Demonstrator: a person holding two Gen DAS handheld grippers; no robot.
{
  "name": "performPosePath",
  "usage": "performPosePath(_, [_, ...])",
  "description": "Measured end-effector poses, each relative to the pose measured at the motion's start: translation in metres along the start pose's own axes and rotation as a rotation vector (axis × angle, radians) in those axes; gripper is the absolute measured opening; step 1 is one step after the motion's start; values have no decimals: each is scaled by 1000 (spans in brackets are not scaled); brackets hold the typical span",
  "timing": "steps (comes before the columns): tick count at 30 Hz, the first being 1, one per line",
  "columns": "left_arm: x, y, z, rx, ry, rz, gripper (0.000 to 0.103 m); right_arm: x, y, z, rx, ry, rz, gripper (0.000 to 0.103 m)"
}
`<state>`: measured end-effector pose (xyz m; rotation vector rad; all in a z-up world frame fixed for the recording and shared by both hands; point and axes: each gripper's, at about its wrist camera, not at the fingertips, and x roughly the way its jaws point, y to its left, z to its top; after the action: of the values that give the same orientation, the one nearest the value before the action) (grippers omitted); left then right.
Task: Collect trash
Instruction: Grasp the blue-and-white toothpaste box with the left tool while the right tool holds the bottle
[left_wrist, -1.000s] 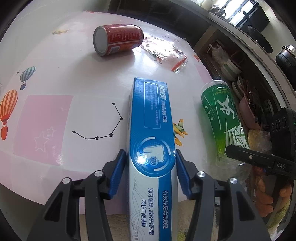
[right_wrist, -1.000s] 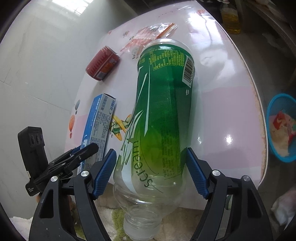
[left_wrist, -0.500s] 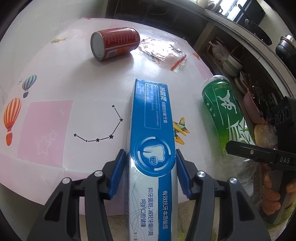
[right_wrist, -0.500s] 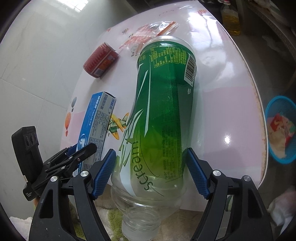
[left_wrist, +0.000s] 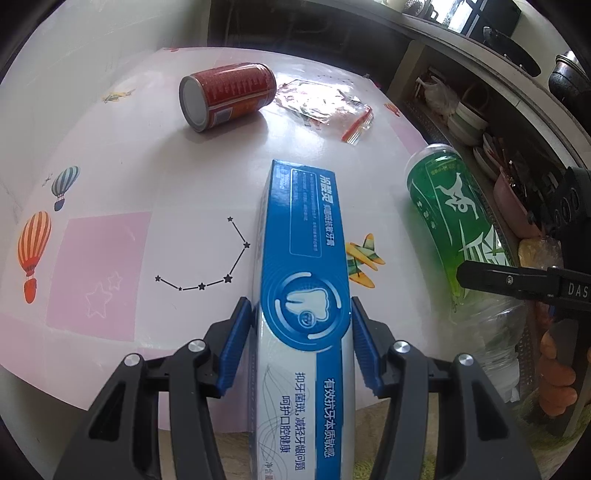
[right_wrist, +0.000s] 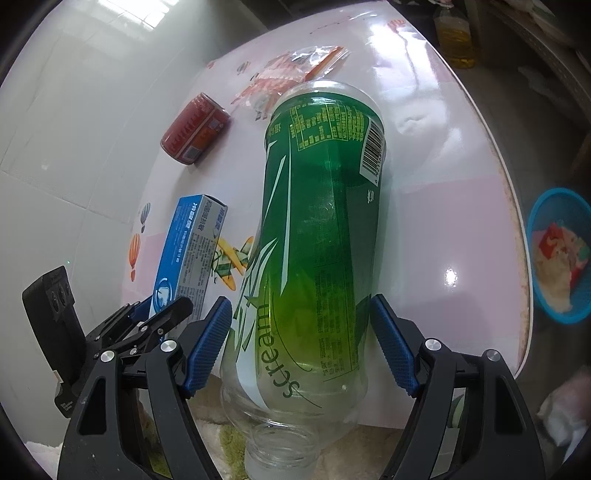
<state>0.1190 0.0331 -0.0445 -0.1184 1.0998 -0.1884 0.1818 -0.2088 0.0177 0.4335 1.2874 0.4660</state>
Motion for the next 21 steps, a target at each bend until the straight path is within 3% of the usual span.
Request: performPosePath(21, [10,-3,12,14,19,16,52,-1,-1,6,9,-1,10,73])
